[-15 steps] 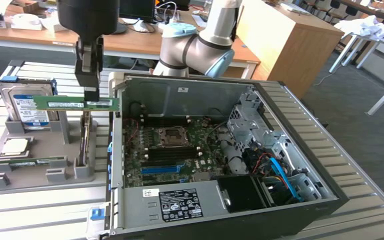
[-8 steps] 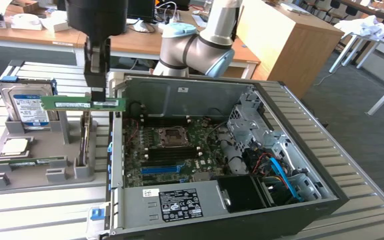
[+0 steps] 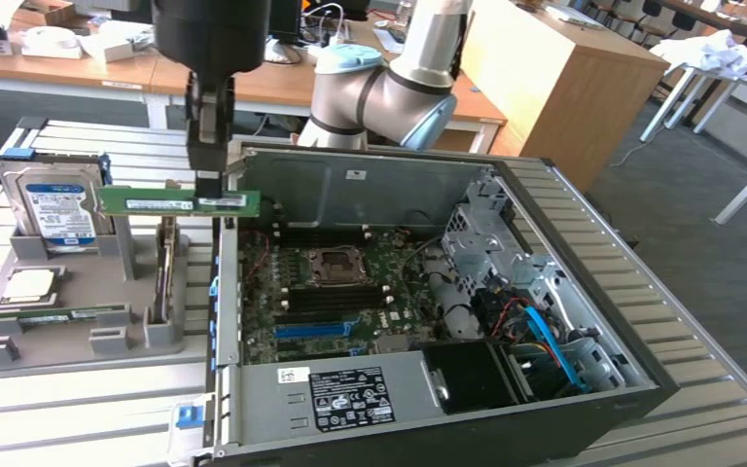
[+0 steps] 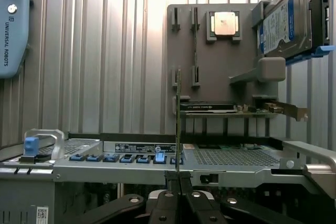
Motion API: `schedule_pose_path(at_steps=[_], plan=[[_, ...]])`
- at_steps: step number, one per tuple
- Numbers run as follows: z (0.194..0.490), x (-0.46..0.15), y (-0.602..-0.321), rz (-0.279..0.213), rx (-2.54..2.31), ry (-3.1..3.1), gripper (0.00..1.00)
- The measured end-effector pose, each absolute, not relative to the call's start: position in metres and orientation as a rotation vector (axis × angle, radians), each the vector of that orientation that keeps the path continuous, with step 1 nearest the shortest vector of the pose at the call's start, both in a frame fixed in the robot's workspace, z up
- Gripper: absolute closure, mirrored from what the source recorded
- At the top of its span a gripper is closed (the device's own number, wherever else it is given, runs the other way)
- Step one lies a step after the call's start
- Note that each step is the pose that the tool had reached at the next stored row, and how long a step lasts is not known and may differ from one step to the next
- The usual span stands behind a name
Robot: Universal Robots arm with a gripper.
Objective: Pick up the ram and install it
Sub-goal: 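Pick up the ram and move it above insertion slot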
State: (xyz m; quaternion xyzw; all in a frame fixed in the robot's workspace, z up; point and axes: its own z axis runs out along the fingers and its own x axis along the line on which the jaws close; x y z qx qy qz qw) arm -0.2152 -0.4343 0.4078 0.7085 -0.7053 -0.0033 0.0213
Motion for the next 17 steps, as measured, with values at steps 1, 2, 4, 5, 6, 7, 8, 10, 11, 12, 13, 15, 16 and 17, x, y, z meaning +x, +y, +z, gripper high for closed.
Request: schedule_pose_path(at_steps=[1, 2, 4, 5, 6, 7, 8, 10, 11, 12, 13, 15, 16, 17], plan=[[0.408, -0.213, -0.434, -0.010, 2.196, -2.186, 0.89], [0.408, -0.211, -0.434, -0.010, 2.196, -2.186, 0.89], [0.408, -0.207, -0.434, -0.010, 2.196, -2.186, 0.89], [0.408, -0.204, -0.434, -0.010, 2.196, -2.186, 0.89], [0.408, -0.202, -0.434, -0.010, 2.196, -2.186, 0.89], [0.408, -0.200, -0.434, -0.010, 2.196, -2.186, 0.89], [0.408, -0.197, -0.434, -0.010, 2.196, -2.186, 0.89], [0.408, -0.192, -0.434, -0.010, 2.196, -2.186, 0.89], [0.408, -0.190, -0.434, -0.010, 2.196, -2.186, 0.89], [0.408, -0.187, -0.434, -0.010, 2.196, -2.186, 0.89], [0.408, -0.185, -0.434, -0.010, 2.196, -2.186, 0.89], [0.408, -0.179, -0.434, -0.011, 2.196, -2.186, 0.89], [0.408, -0.176, -0.434, -0.011, 2.196, -2.186, 0.89], [0.408, -0.174, -0.434, -0.011, 2.196, -2.186, 0.89]])
